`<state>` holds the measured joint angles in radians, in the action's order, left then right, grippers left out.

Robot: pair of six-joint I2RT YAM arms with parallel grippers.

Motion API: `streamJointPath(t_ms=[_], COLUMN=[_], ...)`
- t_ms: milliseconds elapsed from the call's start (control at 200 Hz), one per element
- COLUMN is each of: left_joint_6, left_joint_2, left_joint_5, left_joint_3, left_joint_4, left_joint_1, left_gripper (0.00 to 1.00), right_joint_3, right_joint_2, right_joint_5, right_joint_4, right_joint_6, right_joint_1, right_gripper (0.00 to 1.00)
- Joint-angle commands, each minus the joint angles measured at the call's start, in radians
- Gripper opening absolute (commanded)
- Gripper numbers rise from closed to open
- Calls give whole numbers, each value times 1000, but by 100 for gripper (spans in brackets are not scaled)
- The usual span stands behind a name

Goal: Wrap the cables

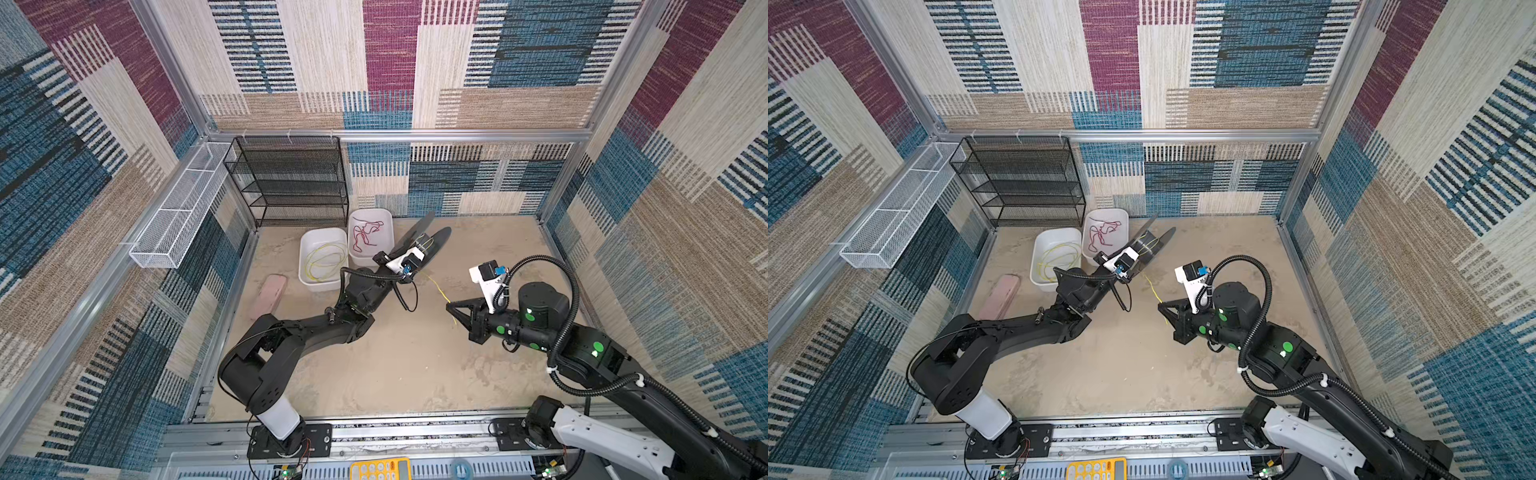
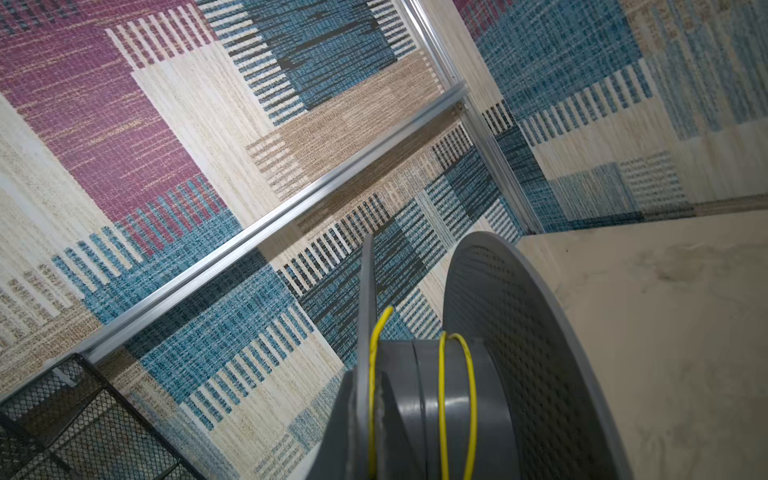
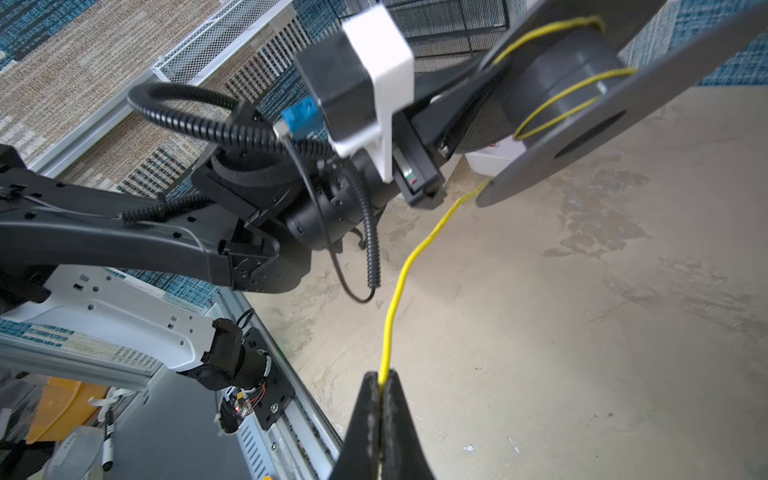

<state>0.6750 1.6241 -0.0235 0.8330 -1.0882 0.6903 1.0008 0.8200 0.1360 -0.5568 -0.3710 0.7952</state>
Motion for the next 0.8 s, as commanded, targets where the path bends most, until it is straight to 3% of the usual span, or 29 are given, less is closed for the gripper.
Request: streamJointPath(t_ms=[0, 185, 310, 636, 796], left_joint_6=[148, 262, 344, 326, 276], left_joint_2=[-65, -233, -361, -664, -771], left_joint_5=[32, 24, -16, -85, -104], left_joint_3=[-39, -128, -146, -127, -112], left_joint_4=[27, 166, 356, 868, 1010], left_joint_1=[12, 30, 64, 148, 182], left_gripper=[0, 0, 0, 0, 0], right_joint_3=[40, 87, 93, 109, 93], right_joint_2=[23, 81, 117, 172, 209], right_joint_5=[-105, -198, -251, -471, -645], right_joint_4=[1, -48, -66, -17, 74], right_joint_6=[82, 123, 129, 180, 224], right_joint_1=[1, -1, -1, -1, -10], right_gripper=[0, 0, 0, 0, 0])
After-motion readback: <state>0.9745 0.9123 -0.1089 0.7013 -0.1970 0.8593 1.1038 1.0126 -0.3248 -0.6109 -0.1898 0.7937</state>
